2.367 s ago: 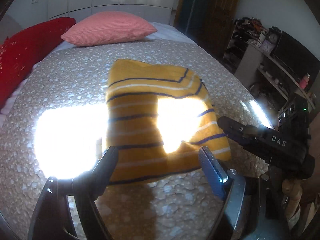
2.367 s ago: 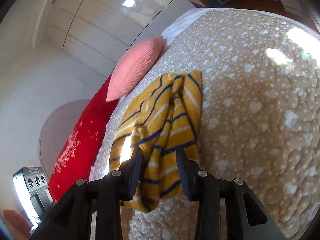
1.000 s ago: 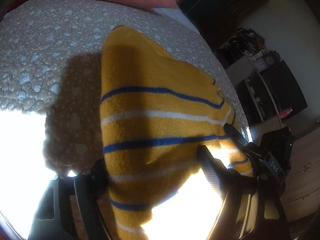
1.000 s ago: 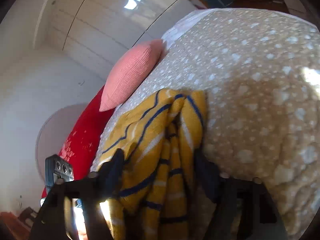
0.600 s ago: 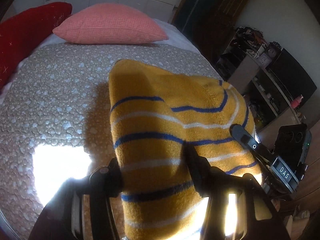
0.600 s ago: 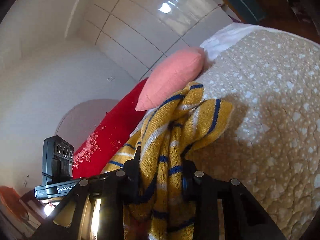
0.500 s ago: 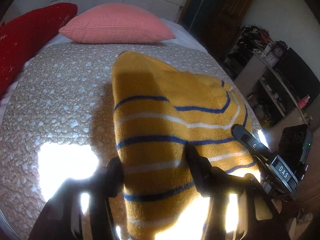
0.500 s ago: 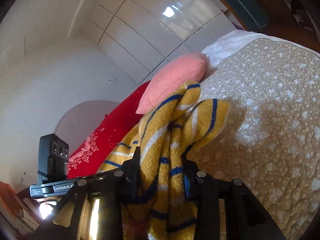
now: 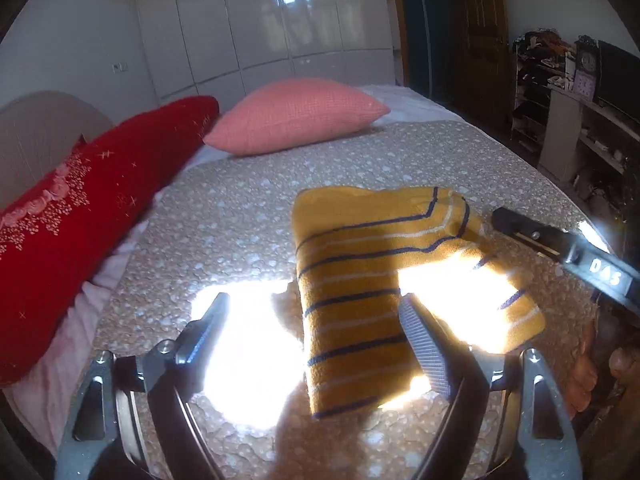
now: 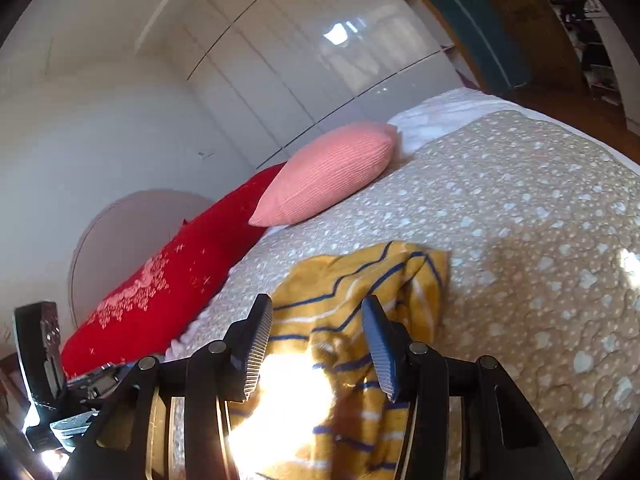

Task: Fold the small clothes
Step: 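Release the sweater and lift the right gripper away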

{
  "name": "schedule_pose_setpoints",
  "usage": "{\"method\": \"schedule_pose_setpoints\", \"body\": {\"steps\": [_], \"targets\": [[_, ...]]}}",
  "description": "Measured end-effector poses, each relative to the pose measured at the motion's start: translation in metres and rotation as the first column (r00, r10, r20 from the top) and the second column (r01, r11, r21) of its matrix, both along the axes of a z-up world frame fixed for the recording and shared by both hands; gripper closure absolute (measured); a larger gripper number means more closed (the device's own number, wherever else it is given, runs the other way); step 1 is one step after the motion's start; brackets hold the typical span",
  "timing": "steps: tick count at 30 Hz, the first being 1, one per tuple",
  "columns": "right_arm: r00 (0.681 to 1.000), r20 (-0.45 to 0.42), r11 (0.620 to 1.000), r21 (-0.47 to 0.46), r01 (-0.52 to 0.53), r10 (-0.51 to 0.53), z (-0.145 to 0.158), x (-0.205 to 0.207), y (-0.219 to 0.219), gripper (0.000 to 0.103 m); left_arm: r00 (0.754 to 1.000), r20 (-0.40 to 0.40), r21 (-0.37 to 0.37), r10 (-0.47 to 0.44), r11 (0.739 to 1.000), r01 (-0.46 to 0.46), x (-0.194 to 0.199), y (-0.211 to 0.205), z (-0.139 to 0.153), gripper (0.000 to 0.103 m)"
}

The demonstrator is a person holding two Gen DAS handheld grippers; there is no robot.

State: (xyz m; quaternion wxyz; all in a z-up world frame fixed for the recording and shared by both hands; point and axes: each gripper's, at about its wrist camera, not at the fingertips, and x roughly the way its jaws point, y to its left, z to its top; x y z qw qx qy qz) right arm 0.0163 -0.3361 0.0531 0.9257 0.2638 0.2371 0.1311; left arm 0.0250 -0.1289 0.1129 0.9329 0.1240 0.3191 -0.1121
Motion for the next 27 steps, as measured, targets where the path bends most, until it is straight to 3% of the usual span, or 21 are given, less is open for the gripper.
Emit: {"method": "schedule_pose_setpoints", "body": {"steps": [3,5,7,11,14,17,19,21,27], "targets": [[0.994,-0.111,0.999,-0.027,-0.022,0.019,-0.023,0.013,0.005,0.063,0.999,0.029,0.019,0.015,1.0,-0.015,-0.016,-0.003,0.002,0.016],[0.978,-0.204,0.999,-0.04,0.024,-0.032,-0.043,0.02,-0.002,0.067,1.0,0.022,0.027,0.017,0.999,-0.018,-0.023,-0.006,0.003,0.016],[0.981,-0.188,0.999,-0.013,0.04,-0.042,-0.043,0.016,-0.008,0.067,1.0,0.018,0.028,0.012,1.0,-0.012,-0.032,-0.008,0.004,0.016],[0.988,-0.099,0.979,-0.175,0.103,-0.121,-0.016,-0.007,0.002,0.063,1.0,0.013,0.063,0.005,0.998,-0.006,-0.048,-0.01,0.002,0.016],[0.983,-0.061,0.961,-0.226,0.156,-0.174,-0.001,-0.022,0.007,0.063,1.0,0.005,0.08,-0.004,0.997,0.003,-0.058,-0.01,-0.001,0.016],[0.972,-0.037,0.949,-0.228,0.217,-0.231,0.015,-0.042,0.005,0.062,1.0,-0.015,0.071,-0.013,0.997,0.014,-0.07,-0.01,-0.006,0.016],[0.961,-0.042,0.943,-0.209,0.259,-0.273,0.021,-0.062,0.002,0.053,0.999,-0.038,0.063,-0.026,0.998,0.029,-0.078,-0.01,-0.012,0.016],[0.946,-0.055,0.927,-0.222,0.301,-0.32,0.022,-0.086,0.002,0.042,0.998,-0.054,0.065,-0.033,0.997,0.037,-0.085,-0.011,-0.022,0.016],[0.894,-0.021,0.849,-0.324,0.418,-0.448,-0.005,-0.14,0.002,0.037,0.993,-0.093,0.111,-0.072,0.99,0.082,-0.103,-0.019,-0.049,0.016]]}}
